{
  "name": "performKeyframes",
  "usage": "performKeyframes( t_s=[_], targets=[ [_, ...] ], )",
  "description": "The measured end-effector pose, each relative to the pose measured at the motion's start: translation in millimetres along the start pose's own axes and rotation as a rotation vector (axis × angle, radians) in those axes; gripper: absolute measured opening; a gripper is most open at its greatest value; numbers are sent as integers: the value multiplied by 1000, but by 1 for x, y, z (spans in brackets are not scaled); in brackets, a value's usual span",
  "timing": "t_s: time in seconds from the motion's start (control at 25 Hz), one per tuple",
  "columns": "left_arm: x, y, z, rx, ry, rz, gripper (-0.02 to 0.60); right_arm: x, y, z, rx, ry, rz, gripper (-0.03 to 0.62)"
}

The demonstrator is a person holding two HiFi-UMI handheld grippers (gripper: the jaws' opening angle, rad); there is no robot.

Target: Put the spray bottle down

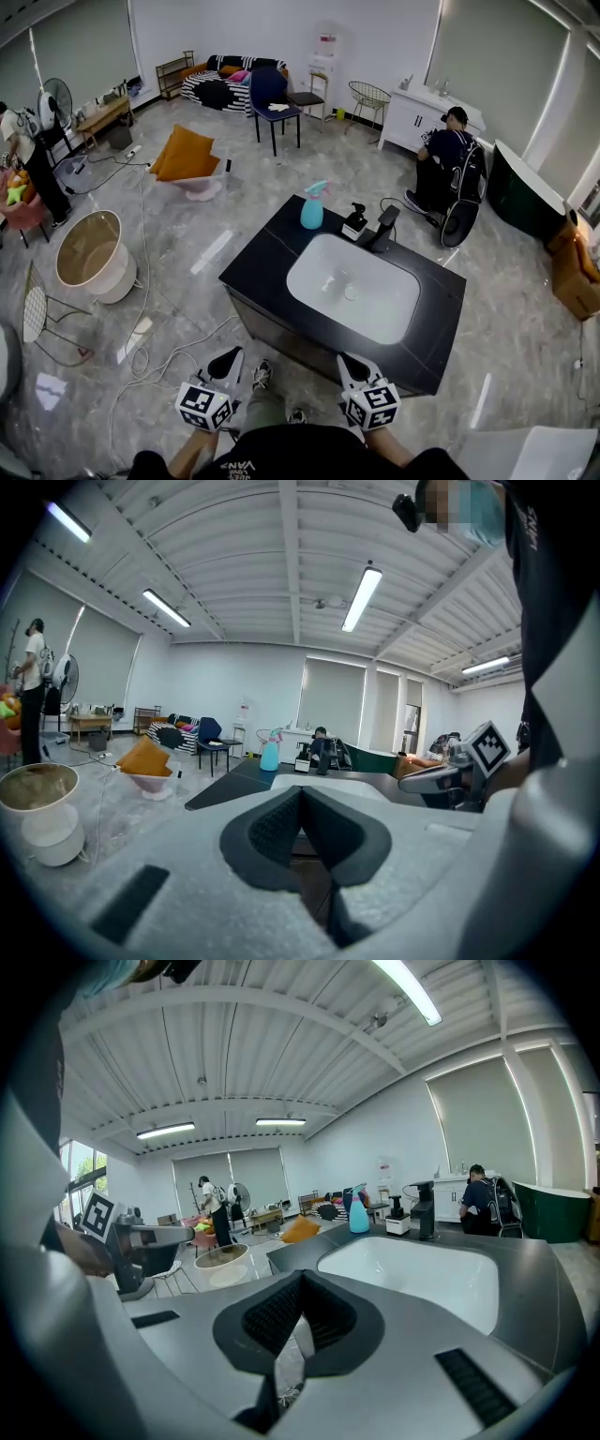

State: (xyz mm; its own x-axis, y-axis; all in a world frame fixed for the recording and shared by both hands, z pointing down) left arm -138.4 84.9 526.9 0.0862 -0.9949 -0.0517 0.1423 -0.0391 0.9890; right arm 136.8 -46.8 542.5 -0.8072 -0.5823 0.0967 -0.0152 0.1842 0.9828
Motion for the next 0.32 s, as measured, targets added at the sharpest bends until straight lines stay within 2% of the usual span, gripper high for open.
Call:
performKeyframes(
  t_s=[0.32],
  targets=[
    [5,-3,2,-6,-17,-11,11,2,-5,-1,-3,-4,-1,-2]
  ],
)
Point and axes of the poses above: the fingertips, and each gripper's own axes: x forward along the fingers, z to its left, y out of its underside, the point moved 8 cm from there along -x, backward along the fingers, and after that the axes turned 15 degrees about -z, right-handed, at the moved point
